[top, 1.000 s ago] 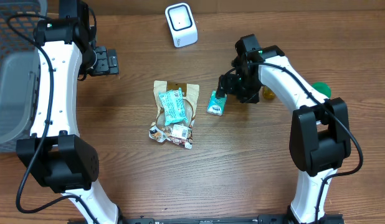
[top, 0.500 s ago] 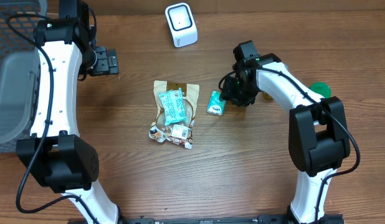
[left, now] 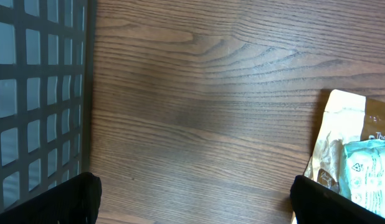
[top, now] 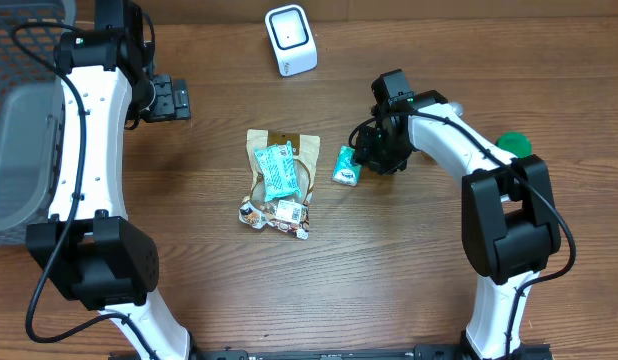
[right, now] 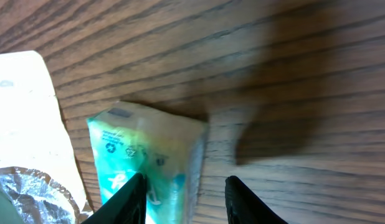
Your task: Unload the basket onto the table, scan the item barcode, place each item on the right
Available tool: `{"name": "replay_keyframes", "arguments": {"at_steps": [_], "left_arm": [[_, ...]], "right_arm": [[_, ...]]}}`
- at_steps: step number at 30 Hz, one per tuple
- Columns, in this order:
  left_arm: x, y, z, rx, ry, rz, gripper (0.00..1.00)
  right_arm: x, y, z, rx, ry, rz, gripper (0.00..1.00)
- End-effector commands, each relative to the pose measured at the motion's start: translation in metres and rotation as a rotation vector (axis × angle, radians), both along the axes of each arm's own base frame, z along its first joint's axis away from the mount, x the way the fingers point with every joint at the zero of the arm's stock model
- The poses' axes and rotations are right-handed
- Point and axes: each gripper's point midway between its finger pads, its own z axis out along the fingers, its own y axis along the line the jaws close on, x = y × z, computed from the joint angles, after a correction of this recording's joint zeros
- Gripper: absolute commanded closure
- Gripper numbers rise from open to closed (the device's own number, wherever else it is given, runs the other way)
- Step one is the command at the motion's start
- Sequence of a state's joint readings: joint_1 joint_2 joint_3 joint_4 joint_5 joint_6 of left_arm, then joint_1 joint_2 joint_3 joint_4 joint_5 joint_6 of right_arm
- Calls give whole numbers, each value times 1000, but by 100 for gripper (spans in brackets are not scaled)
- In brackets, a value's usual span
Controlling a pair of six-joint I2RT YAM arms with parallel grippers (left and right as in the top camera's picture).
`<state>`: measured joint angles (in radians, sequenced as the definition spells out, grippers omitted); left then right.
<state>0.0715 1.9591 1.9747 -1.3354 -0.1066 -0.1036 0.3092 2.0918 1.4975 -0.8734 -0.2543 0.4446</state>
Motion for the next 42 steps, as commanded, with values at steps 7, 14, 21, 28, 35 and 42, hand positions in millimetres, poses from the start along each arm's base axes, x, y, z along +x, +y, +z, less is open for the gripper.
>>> {"name": "replay_keyframes", "arguments": {"at_steps": [7, 14, 21, 28, 35, 42], "left_arm": [[3, -2, 6, 8, -18, -16, 0], [3, -5, 6, 8, -18, -24, 0], [3, -6, 6, 8, -18, -25, 0], [4, -7, 6, 8, -18, -29, 0], [4, -8, 6, 8, -18, -30, 0], [4, -8, 6, 8, -18, -30, 1]], "right_arm": [[-6, 13, 4, -2, -13, 30, 68], [-5, 13, 4, -2, -1, -13, 68], [-8, 14, 4, 9, 10, -10, 75], [-10, 24, 10, 72, 22, 14, 68], [-2, 12, 24, 85, -12, -11, 67], [2, 7, 34, 171, 0, -39, 0]]}}
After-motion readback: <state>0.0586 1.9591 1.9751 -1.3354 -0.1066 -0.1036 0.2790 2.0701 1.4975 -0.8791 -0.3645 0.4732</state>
